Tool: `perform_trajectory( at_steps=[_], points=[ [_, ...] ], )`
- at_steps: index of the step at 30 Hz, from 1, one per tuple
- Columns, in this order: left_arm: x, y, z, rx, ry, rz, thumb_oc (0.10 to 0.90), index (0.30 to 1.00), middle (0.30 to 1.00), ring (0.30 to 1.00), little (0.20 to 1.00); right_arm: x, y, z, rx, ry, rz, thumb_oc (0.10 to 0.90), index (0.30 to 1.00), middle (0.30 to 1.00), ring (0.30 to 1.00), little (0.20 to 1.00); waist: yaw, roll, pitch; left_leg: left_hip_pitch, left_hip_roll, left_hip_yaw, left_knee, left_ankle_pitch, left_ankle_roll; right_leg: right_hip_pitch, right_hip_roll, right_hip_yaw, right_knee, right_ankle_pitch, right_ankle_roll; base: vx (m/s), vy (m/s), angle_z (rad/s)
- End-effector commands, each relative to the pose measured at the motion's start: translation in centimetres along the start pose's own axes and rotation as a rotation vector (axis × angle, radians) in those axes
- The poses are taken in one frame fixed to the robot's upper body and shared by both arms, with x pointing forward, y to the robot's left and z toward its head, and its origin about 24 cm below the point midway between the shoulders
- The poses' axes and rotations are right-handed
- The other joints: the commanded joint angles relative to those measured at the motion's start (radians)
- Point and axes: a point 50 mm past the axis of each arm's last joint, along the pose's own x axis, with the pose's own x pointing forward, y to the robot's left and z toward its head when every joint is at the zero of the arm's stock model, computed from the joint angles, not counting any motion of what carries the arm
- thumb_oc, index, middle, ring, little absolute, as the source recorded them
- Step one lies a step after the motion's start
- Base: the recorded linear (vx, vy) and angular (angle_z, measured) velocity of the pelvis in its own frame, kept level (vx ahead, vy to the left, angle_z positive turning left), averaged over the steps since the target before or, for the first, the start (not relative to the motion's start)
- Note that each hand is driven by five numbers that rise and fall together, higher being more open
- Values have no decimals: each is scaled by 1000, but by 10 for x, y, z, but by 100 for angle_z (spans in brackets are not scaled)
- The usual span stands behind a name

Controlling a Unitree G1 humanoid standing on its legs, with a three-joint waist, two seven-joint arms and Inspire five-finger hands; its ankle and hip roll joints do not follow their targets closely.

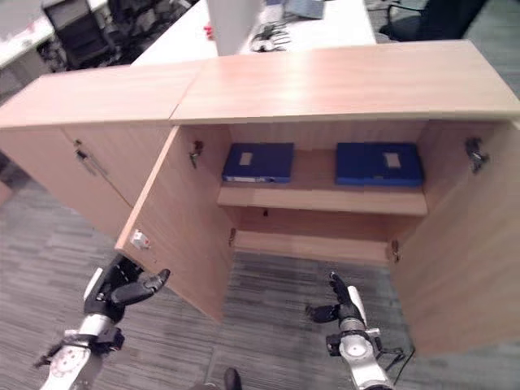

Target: Put the empty folder in the office cabinet

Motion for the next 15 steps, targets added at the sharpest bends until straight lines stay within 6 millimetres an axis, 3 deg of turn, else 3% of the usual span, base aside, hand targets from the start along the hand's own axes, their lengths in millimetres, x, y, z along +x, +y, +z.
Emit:
perform_trajectory(
  at_steps=[1, 7, 8, 9, 10, 11, 13, 15],
  points=[
    [26, -77, 20, -18, -80, -392, 800, 900, 900, 900, 900, 6, 9, 51, 2, -233, 55, 800, 900, 900, 900, 900, -109, -57, -12, 50, 14, -5, 32, -114, -25, 163, 26, 1, -219, 35, 73, 60, -334, -42],
    [38, -88, 31, -48, -127, -385, 800, 900, 900, 900, 900, 5, 11, 51, -57, -249, 92, 800, 900, 900, 900, 900, -153, -70, -14, 57, 112, 46, 108, -73, -72, 159, 123, 61, -255, -16, 25, 66, -280, -72],
    [44, -97, 37, -56, -154, -392, 800, 900, 900, 900, 900, 5, 9, 51, -66, -248, 91, 800, 900, 900, 900, 900, -167, -72, -6, 55, 141, 32, 170, -42, -85, 170, 155, 89, -256, -38, 1, 92, -235, -66],
    [44, -97, 37, -56, -155, -392, 800, 900, 900, 900, 900, 5, 9, 51, -67, -249, 90, 800, 900, 900, 900, 900, -167, -71, -3, 54, 145, 31, 175, -43, -87, 172, 158, 90, -256, -39, -1, 104, -202, -60],
    [48, -99, 43, -60, -178, -383, 800, 900, 900, 900, 900, 7, 7, 52, -74, -251, 83, 800, 900, 900, 900, 900, -166, -74, 0, 46, 143, -10, 216, -20, -91, 173, 168, 108, -256, -47, -10, 59, -106, -77],
    [52, -102, 47, -62, -199, -381, 800, 900, 900, 900, 900, 9, 5, 54, -74, -250, 76, 800, 900, 900, 900, 900, -161, -78, 7, 24, 132, -73, 258, -26, -81, 175, 174, 119, -256, -51, -18, 27, -135, -106],
    [56, -106, 54, -59, -230, -373, 800, 900, 900, 900, 900, 10, 5, 56, -69, -252, 78, 800, 900, 900, 900, 900, -143, -100, 10, -26, 57, -183, 258, -76, -37, 161, 164, 150, -257, -35, -24, 17, -72, -108],
    [62, -104, 61, -58, -260, -344, 800, 900, 900, 900, 900, 10, 8, 57, -75, -253, 97, 800, 900, 900, 900, 900, -120, -116, 6, -67, -46, -309, 191, -146, -21, 155, 159, 200, -257, -31, -11, 117, 10, -108]
  ],
)
